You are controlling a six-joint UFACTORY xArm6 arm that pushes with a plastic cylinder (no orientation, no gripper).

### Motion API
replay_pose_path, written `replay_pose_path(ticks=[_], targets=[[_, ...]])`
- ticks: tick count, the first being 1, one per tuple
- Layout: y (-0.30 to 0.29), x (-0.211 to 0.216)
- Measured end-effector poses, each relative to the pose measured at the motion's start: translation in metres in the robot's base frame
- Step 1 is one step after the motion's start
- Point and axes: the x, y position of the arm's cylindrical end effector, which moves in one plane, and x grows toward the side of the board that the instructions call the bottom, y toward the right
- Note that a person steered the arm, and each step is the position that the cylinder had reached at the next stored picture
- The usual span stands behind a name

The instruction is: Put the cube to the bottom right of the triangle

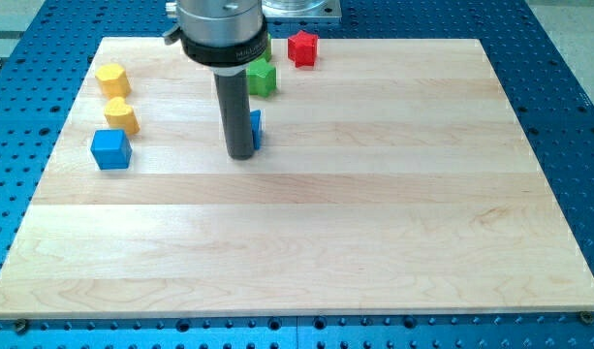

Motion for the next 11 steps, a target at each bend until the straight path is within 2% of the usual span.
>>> replay_pose_path(ticks=[2,3,4,5,6,7,8,9,10,11], targets=[[0.001,-0.044],[0.0,-0.029],[-0.005,0.007],[-0.107,0.08],[-0.216,0.125],[-0.239,0.093],[-0.22,0.046],[-0.182,0.02],[-0.098,0.022],[-0.074,0.022]])
